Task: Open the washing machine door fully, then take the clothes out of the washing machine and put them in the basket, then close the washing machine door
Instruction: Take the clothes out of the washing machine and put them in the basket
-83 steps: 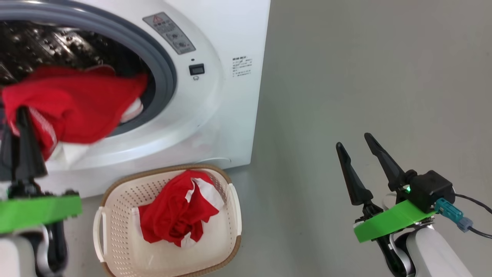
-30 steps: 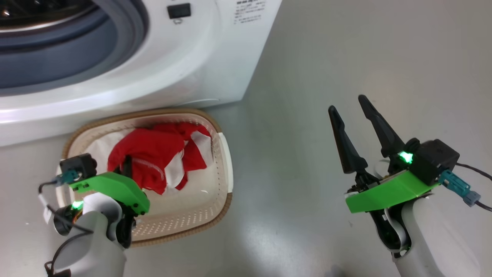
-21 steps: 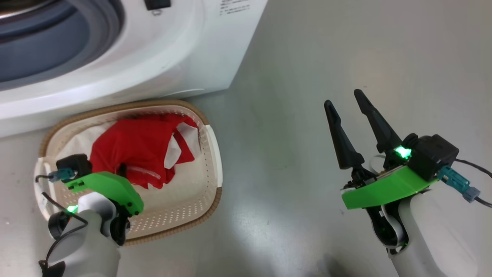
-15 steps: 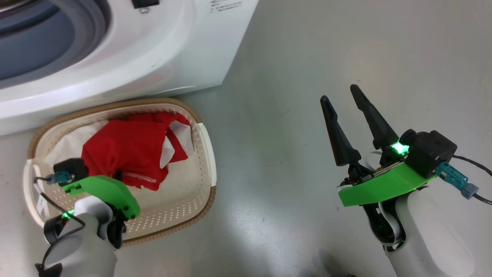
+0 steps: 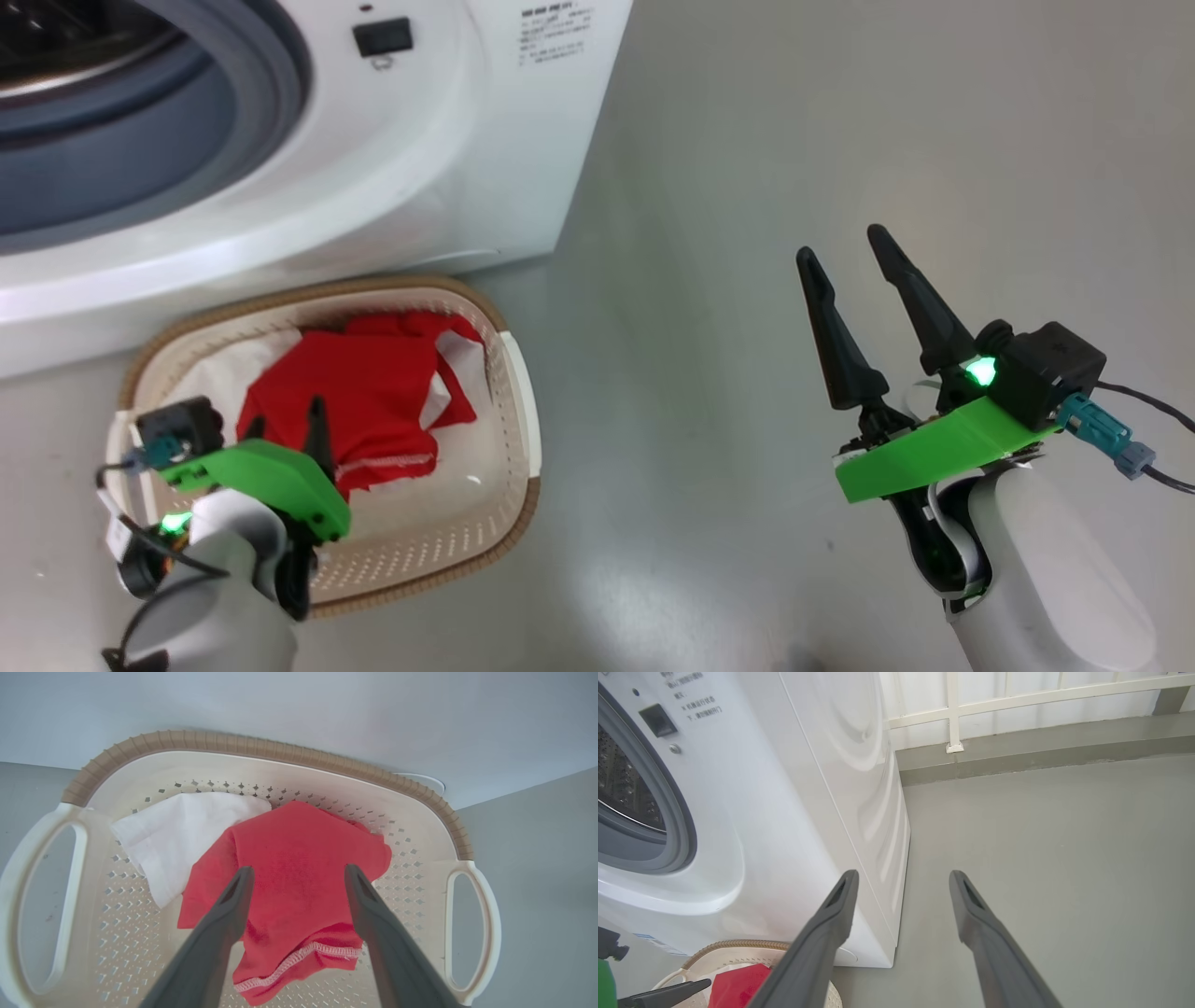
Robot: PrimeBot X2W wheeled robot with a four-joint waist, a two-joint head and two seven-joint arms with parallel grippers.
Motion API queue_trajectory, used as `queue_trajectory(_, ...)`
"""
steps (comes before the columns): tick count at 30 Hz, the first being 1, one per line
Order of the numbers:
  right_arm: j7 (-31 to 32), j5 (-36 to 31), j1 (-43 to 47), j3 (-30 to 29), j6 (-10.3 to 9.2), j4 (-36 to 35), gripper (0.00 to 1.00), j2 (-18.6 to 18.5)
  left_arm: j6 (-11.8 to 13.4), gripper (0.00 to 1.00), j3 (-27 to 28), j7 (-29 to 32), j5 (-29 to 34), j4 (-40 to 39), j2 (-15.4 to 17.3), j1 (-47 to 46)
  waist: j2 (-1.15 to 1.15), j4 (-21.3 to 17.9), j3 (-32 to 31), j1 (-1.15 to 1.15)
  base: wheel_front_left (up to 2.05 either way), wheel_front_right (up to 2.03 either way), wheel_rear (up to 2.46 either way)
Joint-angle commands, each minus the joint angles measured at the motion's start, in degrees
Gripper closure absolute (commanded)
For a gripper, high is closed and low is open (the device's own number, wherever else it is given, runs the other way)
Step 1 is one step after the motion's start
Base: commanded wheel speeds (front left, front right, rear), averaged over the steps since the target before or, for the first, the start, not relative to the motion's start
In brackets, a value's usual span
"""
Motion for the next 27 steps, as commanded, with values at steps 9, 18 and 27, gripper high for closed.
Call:
queue_trajectory(9, -0.37, -2.98, 2.90, 0.89, 0.19, 0.63, 0.00, -1.64, -2.51, 0.00, -1.26, -3.26, -0.45, -4.51, 0.21, 7.69, 0.00, 3.52, -9.69, 0.00, 0.00, 0.00, 0.00)
queue_trajectory(18, -0.37, -3.76, 6.97, -0.40, 0.19, 1.85, 0.00, -1.95, -2.69, 0.00, 1.55, -3.38, 0.57, -22.08, 1.61, 18.21, 0.00, 5.12, -17.66, 0.00, 0.00, 0.00, 0.00)
queue_trajectory(27, -0.37, -4.48, 11.52, -2.09, 0.19, 1.91, 0.00, -1.87, -2.70, 0.00, 4.17, -3.38, 2.43, -36.84, 1.66, 28.72, 0.00, 5.40, -24.55, 0.00, 0.00, 0.00, 0.00)
